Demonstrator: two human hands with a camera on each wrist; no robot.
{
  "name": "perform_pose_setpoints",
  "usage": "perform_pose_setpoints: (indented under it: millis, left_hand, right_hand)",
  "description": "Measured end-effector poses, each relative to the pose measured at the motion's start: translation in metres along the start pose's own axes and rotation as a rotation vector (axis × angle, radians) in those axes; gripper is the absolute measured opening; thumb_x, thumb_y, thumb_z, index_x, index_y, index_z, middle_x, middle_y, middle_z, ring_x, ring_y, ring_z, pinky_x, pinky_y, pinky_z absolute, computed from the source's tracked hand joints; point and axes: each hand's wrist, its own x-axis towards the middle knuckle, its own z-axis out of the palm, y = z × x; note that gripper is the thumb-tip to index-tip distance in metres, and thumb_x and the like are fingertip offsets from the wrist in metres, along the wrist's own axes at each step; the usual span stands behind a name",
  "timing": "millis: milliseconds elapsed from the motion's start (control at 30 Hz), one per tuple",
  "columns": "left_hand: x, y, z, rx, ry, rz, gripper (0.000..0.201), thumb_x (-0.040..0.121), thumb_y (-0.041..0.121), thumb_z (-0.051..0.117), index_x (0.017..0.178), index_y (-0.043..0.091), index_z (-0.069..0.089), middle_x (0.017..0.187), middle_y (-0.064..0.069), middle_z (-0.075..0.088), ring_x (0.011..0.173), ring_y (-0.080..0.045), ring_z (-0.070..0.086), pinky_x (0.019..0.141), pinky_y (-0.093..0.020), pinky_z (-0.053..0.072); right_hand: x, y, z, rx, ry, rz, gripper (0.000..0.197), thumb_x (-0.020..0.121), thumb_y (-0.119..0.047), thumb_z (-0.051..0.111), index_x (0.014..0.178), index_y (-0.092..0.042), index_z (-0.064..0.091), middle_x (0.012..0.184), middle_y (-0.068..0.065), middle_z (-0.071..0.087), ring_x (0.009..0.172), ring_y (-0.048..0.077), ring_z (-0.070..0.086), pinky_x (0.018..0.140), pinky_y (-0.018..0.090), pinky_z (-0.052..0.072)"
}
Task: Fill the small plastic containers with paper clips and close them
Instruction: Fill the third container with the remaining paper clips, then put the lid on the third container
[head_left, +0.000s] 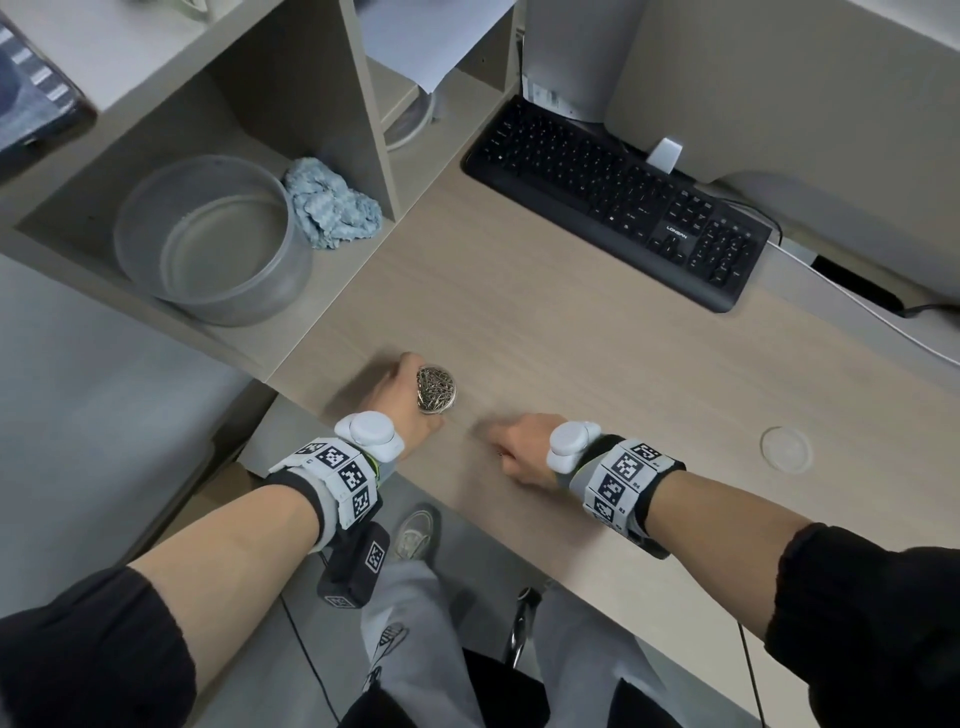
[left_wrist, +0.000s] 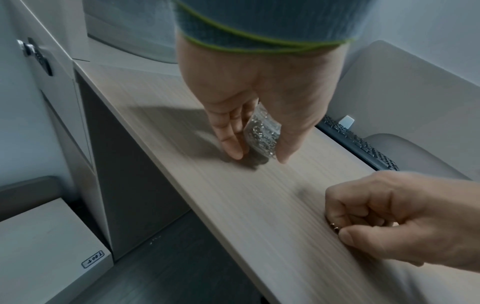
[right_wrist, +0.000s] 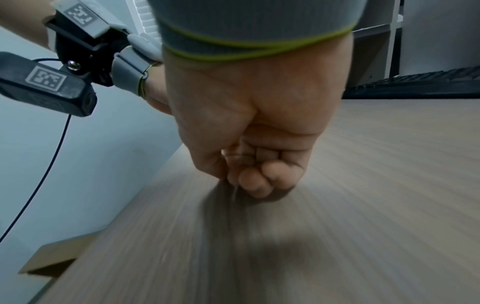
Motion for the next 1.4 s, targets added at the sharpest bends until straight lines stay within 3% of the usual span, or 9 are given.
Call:
perform_pose_setpoints:
  millis: [100,167,300,533,700,867,1067,1267,1400]
  left_hand:
    - [0.003,0.003,0.003,-0.036,-0.015,0.026,0.069,0.072,0.023,0.078,0.130,0.018,0.042,0.117,-0.010,0.060,0.100,-0.034,0.060,0.084,-0.038,0.051]
    - [0.004,0.010,0.005,-0.053,-0.025,0.051,0.070,0.071,0.022,0.080,0.130,0.017,0.042,0.116,-0.009,0.060,0.100,-0.033,0.060,0.084,-0.036,0.050]
    - [0.006,0.027,0.009,-0.067,-0.063,0.127,0.070,0.068,0.022,0.082,0.127,0.019,0.044,0.114,-0.004,0.061,0.101,-0.029,0.059,0.084,-0.033,0.048]
    - [0.019,0.080,0.025,-0.040,-0.098,0.267,0.070,0.068,0.028,0.081,0.126,0.023,0.043,0.111,0.000,0.060,0.095,-0.024,0.057,0.074,-0.028,0.040]
    - [0.025,0.142,0.052,-0.020,-0.172,0.373,0.071,0.068,0.032,0.082,0.127,0.023,0.043,0.117,0.001,0.061,0.104,-0.022,0.058,0.085,-0.028,0.044]
    - [0.027,0.183,0.077,-0.026,-0.210,0.437,0.068,0.070,0.027,0.081,0.126,0.023,0.042,0.119,0.001,0.059,0.102,-0.023,0.058,0.079,-0.026,0.040]
    - [0.029,0.242,0.114,-0.036,-0.266,0.467,0.065,0.072,0.022,0.081,0.123,0.021,0.041,0.118,-0.002,0.056,0.096,-0.023,0.058,0.078,-0.026,0.041]
    - [0.032,0.277,0.131,-0.019,-0.250,0.444,0.064,0.072,0.021,0.082,0.122,0.020,0.042,0.116,-0.004,0.057,0.096,-0.025,0.060,0.083,-0.033,0.048]
    - [0.016,0.306,0.129,-0.014,-0.248,0.413,0.064,0.072,0.022,0.083,0.122,0.020,0.042,0.115,-0.002,0.056,0.092,-0.024,0.060,0.074,-0.026,0.040]
  right_hand:
    - [-0.006,0.004,-0.008,0.128,0.049,0.009,0.001,0.087,-0.022,0.049,0.087,-0.022,0.049,0.080,0.004,0.059,0.073,0.029,0.055,0.064,0.033,0.044]
    - [-0.013,0.008,-0.020,0.291,0.210,0.046,0.007,0.085,-0.020,0.054,0.079,-0.021,0.051,0.067,-0.004,0.054,0.069,0.025,0.053,0.065,0.032,0.044]
    - [-0.028,0.010,-0.053,0.476,0.439,0.065,0.011,0.090,-0.018,0.056,0.079,-0.020,0.054,0.059,-0.011,0.049,0.053,0.011,0.048,0.063,0.028,0.044]
    - [-0.056,0.037,-0.065,0.509,0.521,0.090,0.016,0.093,-0.033,0.060,0.090,-0.017,0.062,0.066,-0.006,0.059,0.070,0.020,0.059,0.069,0.031,0.046]
    - [-0.117,0.126,-0.041,0.591,0.712,0.385,0.016,0.090,-0.037,0.061,0.082,-0.024,0.059,0.063,-0.008,0.058,0.071,0.021,0.059,0.068,0.031,0.048]
    - [-0.162,0.201,0.011,0.396,0.496,0.705,0.040,0.088,-0.046,0.060,0.116,-0.018,0.051,0.113,0.005,0.053,0.097,0.029,0.055,0.085,0.041,0.049]
    - [-0.183,0.242,0.056,0.247,0.306,0.722,0.056,0.084,-0.046,0.062,0.132,-0.026,0.040,0.126,0.004,0.042,0.115,0.030,0.044,0.093,0.046,0.047]
    - [-0.187,0.252,0.059,0.310,0.409,0.678,0.039,0.089,-0.036,0.050,0.126,-0.023,0.043,0.117,0.007,0.043,0.107,0.031,0.050,0.082,0.042,0.050]
    - [-0.220,0.257,0.029,0.576,0.669,0.650,0.047,0.081,-0.040,0.063,0.121,-0.020,0.048,0.112,0.005,0.045,0.093,0.032,0.059,0.080,0.035,0.049]
